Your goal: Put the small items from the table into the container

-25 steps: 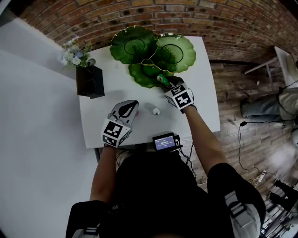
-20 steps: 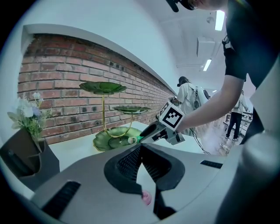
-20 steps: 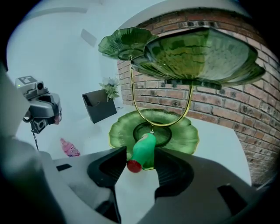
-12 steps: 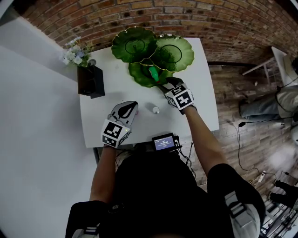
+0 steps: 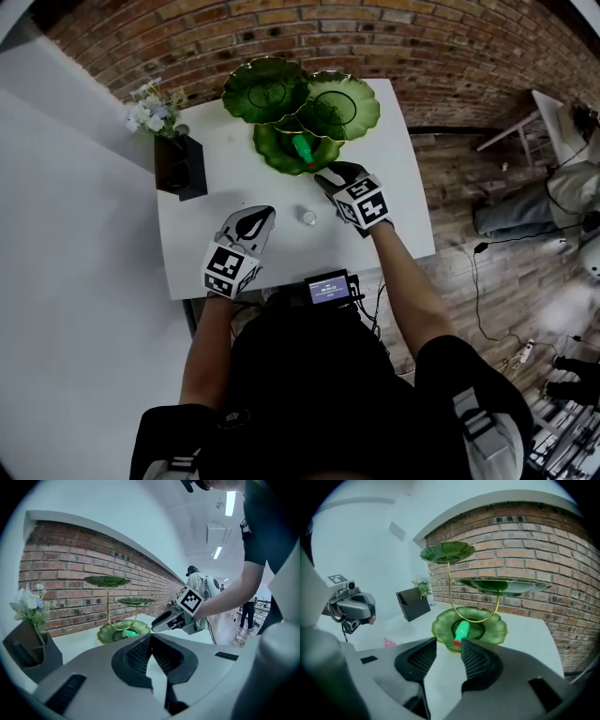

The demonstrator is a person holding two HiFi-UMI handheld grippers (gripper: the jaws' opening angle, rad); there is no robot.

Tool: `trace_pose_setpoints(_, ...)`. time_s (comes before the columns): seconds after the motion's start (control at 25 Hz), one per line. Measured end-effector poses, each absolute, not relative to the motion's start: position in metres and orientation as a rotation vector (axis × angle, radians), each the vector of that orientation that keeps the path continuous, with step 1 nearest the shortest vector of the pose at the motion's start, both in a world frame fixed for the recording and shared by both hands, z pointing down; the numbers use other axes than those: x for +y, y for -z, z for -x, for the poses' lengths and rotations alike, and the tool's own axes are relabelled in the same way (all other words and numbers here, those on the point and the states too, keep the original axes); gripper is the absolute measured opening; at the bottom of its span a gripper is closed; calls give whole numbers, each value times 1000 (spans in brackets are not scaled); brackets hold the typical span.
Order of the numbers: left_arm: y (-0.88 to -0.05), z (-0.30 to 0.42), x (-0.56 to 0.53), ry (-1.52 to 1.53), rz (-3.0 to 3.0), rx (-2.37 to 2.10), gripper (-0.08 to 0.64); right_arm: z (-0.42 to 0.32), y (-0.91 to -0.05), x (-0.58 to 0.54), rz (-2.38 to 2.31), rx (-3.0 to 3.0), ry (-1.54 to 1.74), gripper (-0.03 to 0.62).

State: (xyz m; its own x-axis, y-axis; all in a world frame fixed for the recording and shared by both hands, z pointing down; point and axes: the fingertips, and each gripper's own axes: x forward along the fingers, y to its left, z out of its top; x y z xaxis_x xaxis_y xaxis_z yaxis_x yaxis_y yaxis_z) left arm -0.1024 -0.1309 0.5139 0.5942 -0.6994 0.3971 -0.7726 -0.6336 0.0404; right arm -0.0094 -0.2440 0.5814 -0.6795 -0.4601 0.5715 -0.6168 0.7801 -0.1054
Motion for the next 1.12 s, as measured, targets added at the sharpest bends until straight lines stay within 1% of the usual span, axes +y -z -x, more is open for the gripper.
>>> trace_pose_setpoints(0.28,-510,99,-123,-462,-2635,-1206,9,3,-561,-218,-820,-2483,-385,70)
trace_pose_setpoints(0.44,-511,95,-118,-453,-2646,-1183,9,1,-550,-199,-806,-2510,-365,35)
trace_pose_setpoints(0.76,-512,89,-112,-423,-2657,-1151,9,-3,-537,-171,-815,-2543,-385,15)
trace_pose_setpoints(1.12,-512,83,-106,-435,-2674,-1137,9,-8,-537,-150,-808,-2543,-413,15)
